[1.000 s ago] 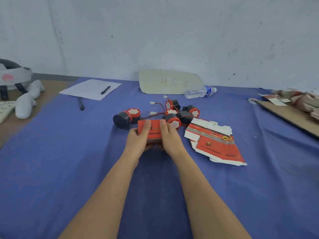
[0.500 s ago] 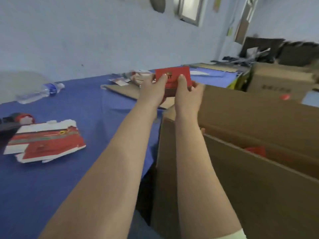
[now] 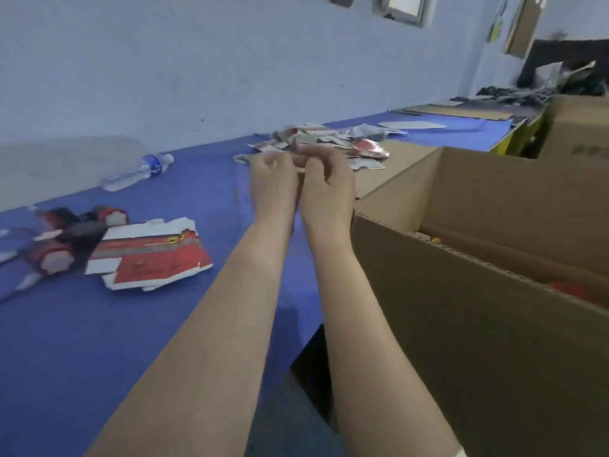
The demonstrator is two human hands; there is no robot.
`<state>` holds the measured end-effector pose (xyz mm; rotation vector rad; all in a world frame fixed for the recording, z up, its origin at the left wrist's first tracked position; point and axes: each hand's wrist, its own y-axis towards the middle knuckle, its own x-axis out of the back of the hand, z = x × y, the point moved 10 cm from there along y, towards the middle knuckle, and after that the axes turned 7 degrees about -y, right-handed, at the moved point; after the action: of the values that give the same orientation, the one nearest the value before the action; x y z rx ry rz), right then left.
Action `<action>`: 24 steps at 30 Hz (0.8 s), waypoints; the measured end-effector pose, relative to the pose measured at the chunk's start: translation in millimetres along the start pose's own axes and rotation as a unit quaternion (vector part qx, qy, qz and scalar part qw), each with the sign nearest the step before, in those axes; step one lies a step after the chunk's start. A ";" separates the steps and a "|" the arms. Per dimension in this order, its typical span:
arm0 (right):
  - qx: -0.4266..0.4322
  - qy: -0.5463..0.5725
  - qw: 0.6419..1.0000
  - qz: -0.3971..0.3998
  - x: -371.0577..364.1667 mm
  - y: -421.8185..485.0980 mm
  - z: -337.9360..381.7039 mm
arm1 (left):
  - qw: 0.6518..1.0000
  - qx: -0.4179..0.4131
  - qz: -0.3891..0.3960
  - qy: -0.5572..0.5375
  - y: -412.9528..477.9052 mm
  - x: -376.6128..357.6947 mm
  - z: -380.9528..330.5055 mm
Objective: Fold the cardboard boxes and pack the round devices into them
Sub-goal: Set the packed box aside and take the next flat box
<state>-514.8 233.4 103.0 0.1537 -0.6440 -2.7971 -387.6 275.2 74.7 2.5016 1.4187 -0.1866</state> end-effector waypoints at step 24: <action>-0.070 -0.299 0.915 0.263 -253.7 -90.0 -98.6 | 0.934 0.089 -0.252 0.238 51.0 324.4 45.7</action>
<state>-276.7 341.7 -14.2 -0.8107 -0.4982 -2.3179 -176.0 504.4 -37.8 2.3571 2.3243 0.2305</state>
